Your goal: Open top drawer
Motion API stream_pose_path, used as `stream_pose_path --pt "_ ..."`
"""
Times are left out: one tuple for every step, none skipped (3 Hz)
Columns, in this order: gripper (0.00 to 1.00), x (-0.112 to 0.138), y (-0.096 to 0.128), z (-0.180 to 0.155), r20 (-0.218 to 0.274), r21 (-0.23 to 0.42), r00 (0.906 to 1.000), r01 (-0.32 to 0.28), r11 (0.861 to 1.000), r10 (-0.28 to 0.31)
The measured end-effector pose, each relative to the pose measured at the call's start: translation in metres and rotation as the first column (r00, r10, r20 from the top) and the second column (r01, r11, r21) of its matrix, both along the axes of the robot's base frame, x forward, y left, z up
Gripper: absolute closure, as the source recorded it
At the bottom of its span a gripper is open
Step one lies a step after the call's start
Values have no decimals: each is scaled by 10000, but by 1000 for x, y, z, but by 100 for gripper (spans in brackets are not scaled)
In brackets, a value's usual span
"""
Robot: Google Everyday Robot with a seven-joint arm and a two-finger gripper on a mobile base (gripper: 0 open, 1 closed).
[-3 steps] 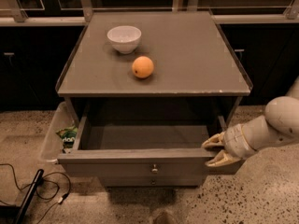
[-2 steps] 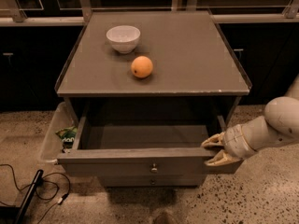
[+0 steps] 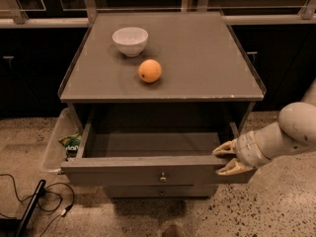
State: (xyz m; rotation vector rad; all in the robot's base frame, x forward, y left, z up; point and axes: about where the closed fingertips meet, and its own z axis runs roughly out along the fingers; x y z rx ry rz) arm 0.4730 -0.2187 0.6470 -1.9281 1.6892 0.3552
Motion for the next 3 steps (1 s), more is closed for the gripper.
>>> stream_pose_path --pt "16 -22 -6 -15 -204 300 9998 -10 9995 16" --pt "6 -26 -7 -15 -245 361 9997 -11 9993 20" --pt "28 -66 -22 -10 -185 338 9997 178 9993 -172"
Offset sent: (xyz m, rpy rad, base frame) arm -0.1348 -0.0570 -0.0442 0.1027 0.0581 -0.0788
